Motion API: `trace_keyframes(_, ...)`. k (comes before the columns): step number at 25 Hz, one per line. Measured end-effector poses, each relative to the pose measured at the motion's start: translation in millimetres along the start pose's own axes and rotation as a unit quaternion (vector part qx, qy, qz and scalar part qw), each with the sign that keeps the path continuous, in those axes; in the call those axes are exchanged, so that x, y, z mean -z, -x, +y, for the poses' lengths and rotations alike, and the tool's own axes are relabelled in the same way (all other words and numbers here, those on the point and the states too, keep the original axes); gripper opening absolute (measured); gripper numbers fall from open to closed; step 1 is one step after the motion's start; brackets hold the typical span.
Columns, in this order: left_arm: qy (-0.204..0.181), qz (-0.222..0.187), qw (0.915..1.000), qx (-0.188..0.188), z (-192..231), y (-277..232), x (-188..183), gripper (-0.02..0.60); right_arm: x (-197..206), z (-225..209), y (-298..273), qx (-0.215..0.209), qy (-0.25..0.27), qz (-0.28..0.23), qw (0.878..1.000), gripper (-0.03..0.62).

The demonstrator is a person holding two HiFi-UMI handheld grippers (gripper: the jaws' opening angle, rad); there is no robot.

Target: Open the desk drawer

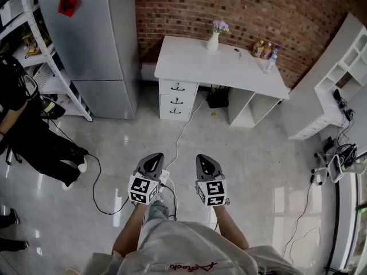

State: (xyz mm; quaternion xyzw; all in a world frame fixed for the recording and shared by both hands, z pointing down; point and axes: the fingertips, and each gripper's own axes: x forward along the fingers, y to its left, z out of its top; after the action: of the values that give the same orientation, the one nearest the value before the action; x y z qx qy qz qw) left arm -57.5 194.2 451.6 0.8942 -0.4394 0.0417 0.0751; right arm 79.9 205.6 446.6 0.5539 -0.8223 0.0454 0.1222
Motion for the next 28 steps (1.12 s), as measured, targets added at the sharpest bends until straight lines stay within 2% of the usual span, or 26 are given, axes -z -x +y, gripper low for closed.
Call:
trace_keyframes(8,-0.013,0.006,0.9997,0.021,107,-34,-22,0.012,-27,7,-103,0.028,-0.016,0.014,0.999,0.017)
trace_keyframes(14,-0.009,0.022,0.9987,0.044,134,-72,-17,0.012,-24,-1,-151,0.037,-0.033,0.026,0.998,0.017)
trace_keyframes(19,-0.011,0.032,0.9982,0.049,149,-123,-16,0.012,-20,-32,-195,0.033,-0.041,0.028,0.998,0.017)
trace_keyframes(28,-0.023,0.045,0.9986,0.015,175,-252,-41,0.012,-39,-130,-296,-0.006,-0.068,0.007,0.998,0.017)
